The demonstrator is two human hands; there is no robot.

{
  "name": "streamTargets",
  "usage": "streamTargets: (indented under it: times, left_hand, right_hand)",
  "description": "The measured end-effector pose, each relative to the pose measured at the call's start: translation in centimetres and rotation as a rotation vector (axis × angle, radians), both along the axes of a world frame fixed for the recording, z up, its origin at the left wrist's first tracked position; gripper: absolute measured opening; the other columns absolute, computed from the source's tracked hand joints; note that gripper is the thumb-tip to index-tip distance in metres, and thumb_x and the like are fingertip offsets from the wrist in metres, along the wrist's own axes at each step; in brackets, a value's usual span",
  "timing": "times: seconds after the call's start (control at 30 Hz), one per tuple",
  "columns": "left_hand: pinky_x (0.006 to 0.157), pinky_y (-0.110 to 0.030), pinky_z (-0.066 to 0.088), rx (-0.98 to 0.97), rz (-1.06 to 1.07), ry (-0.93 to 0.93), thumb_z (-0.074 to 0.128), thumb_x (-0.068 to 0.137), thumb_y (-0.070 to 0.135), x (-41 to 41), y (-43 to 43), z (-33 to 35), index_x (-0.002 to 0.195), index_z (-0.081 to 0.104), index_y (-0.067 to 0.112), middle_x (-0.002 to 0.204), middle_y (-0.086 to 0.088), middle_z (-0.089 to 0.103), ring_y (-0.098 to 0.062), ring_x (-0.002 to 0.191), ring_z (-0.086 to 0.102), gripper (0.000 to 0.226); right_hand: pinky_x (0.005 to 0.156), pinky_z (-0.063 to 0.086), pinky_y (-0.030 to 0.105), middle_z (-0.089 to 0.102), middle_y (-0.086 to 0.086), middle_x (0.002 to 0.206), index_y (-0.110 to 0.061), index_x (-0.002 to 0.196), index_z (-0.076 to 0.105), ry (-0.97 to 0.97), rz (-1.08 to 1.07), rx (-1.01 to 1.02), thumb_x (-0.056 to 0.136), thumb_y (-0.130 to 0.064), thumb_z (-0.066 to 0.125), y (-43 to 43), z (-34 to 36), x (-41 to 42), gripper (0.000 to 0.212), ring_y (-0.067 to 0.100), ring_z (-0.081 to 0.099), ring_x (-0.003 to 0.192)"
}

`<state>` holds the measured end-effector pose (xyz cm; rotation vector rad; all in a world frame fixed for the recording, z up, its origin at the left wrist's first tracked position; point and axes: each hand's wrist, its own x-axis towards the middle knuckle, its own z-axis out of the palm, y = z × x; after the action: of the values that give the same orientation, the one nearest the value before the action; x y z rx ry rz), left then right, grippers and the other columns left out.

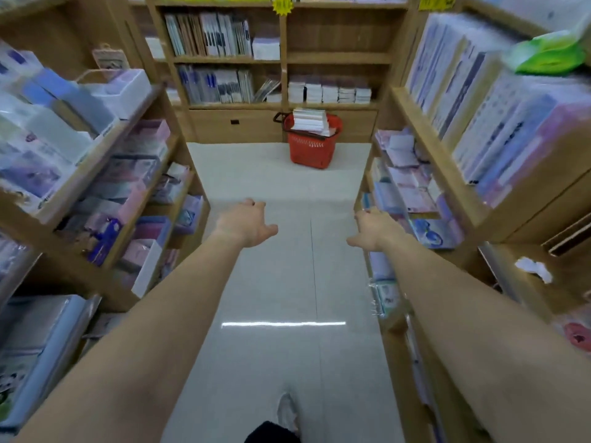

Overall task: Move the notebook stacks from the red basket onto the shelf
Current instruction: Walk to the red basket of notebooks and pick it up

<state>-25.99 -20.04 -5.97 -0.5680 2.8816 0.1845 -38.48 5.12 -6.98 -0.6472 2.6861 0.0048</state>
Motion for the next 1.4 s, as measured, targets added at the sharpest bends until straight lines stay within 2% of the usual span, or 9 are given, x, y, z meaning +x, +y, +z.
streamTargets:
  times: [0.1, 0.27, 0.53, 0.8, 1.0, 1.17, 1.4]
  left_hand:
    - [0.099, -0.048, 0.046, -0.014, -0.026, -0.005, 0.049, 0.090, 0.060, -5.3, -4.1, -0.2, 0.144, 0.041, 0.014, 0.142, -0.012, 0.047, -0.034, 0.126, 0.049, 0.071]
    - [0.098, -0.047, 0.044, -0.009, -0.029, -0.068, 0.049, 0.092, 0.059, -13.9, -9.4, -1.4, 0.145, 0.040, 0.013, 0.143, -0.012, 0.045, -0.034, 0.128, 0.046, 0.071]
    - [0.095, -0.046, 0.044, -0.020, -0.021, -0.145, 0.049, 0.091, 0.059, -30.5, -17.3, -4.1, 0.146, 0.039, 0.015, 0.143, -0.010, 0.045, -0.032, 0.127, 0.046, 0.071]
    - [0.095, -0.046, 0.044, 0.015, 0.003, -0.158, 0.048, 0.091, 0.060, -46.6, -23.6, -4.4, 0.147, 0.038, 0.017, 0.144, -0.008, 0.044, -0.030, 0.128, 0.046, 0.070]
    - [0.094, -0.046, 0.047, 0.035, 0.006, -0.172, 0.048, 0.091, 0.061, -58.2, -30.7, -7.3, 0.145, 0.040, 0.017, 0.142, -0.008, 0.046, -0.030, 0.126, 0.049, 0.071]
    - [0.093, -0.044, 0.047, 0.032, -0.035, -0.189, 0.049, 0.089, 0.060, -69.8, -37.4, -9.8, 0.145, 0.041, 0.019, 0.141, -0.007, 0.047, -0.029, 0.125, 0.050, 0.070]
    - [0.093, -0.044, 0.047, 0.043, -0.092, -0.240, 0.048, 0.090, 0.058, -84.5, -45.0, -9.9, 0.145, 0.041, 0.018, 0.141, -0.007, 0.047, -0.028, 0.125, 0.049, 0.068]
  right_hand:
    - [0.104, 0.044, 0.045, 0.044, 0.019, 0.143, -0.011, 0.144, 0.046, -0.007, -0.025, -0.042, 0.087, -0.050, 0.065, -4.6, 0.4, -4.7, 0.072, 0.038, 0.045, 0.130]
    - [0.105, 0.044, 0.049, 0.042, 0.016, 0.145, -0.014, 0.145, 0.046, -0.008, -0.008, -0.076, 0.084, -0.051, 0.065, -10.5, -0.8, -12.9, 0.073, 0.038, 0.044, 0.132]
    - [0.102, 0.046, 0.049, 0.041, 0.016, 0.142, -0.014, 0.143, 0.045, -0.063, -0.005, -0.037, 0.085, -0.051, 0.065, -17.5, -4.9, -30.1, 0.072, 0.037, 0.042, 0.131]
    - [0.103, 0.044, 0.049, 0.041, 0.014, 0.145, -0.016, 0.146, 0.043, -0.085, -0.008, -0.017, 0.085, -0.051, 0.065, -24.2, -4.6, -47.7, 0.073, 0.035, 0.042, 0.132]
    - [0.103, 0.044, 0.048, 0.042, 0.013, 0.145, -0.017, 0.144, 0.044, -0.099, -0.004, 0.017, 0.086, -0.052, 0.065, -30.3, -6.6, -59.7, 0.071, 0.035, 0.043, 0.132]
    - [0.102, 0.045, 0.048, 0.042, 0.014, 0.144, -0.016, 0.144, 0.045, -0.119, -0.067, 0.037, 0.085, -0.050, 0.065, -35.7, -8.3, -70.2, 0.071, 0.035, 0.044, 0.130]
    - [0.102, 0.046, 0.047, 0.042, 0.014, 0.144, -0.015, 0.146, 0.044, -0.142, -0.153, 0.015, 0.086, -0.048, 0.066, -42.4, -7.8, -82.8, 0.072, 0.035, 0.045, 0.129]
